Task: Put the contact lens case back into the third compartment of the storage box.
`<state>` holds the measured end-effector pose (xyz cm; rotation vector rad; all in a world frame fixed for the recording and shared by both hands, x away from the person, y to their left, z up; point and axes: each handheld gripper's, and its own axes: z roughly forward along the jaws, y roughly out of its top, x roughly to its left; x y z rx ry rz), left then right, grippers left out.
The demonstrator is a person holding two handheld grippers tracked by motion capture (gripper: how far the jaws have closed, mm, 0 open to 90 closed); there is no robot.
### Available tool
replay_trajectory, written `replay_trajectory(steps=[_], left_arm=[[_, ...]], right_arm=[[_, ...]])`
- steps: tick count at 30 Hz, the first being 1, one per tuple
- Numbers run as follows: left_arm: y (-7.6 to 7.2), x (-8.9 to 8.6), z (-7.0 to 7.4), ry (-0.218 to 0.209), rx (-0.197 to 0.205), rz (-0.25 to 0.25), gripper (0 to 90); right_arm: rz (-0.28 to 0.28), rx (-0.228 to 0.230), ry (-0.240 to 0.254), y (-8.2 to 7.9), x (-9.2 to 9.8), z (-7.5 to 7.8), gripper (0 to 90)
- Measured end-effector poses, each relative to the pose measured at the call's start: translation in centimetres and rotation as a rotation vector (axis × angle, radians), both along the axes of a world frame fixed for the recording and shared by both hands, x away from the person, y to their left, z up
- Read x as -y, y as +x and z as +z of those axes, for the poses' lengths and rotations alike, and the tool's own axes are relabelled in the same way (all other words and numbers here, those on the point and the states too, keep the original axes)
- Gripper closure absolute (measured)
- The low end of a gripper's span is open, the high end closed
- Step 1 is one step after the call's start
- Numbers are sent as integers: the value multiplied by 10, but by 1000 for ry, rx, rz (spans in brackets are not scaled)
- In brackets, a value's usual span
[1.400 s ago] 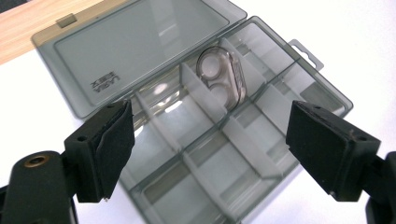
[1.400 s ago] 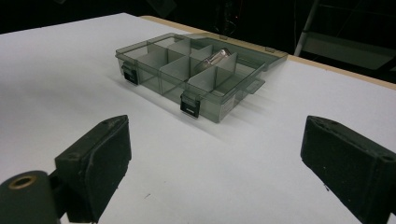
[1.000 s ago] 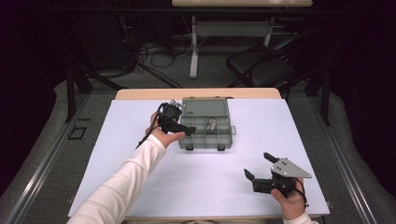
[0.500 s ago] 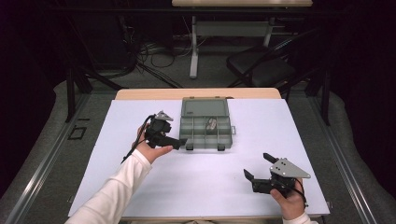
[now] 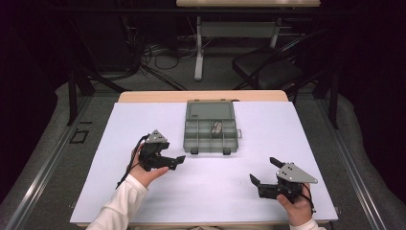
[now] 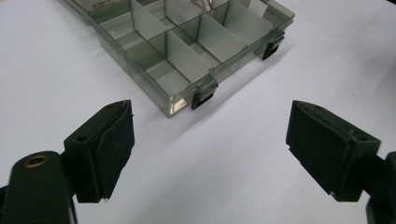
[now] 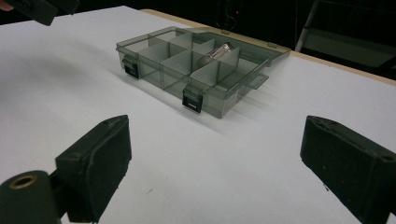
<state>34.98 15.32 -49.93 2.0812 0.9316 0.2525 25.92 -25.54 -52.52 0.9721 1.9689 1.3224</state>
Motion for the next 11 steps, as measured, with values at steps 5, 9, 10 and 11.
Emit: replay_trajectory(steps=[5, 9, 10, 11], left_arm=[[-9, -11, -8, -11, 3, 17, 158], [-15, -18, -11, -27, 7, 30, 158], [-16, -20, -11, -29, 7, 31, 158], [-17, -21, -11, -28, 11, 34, 158]], right_arm=[[-1, 3, -1, 0, 0, 0, 85], [1, 0, -3, 1, -1, -1, 85], [1, 1, -3, 1, -1, -1, 85], [2, 0, -3, 1, 0, -1, 85]])
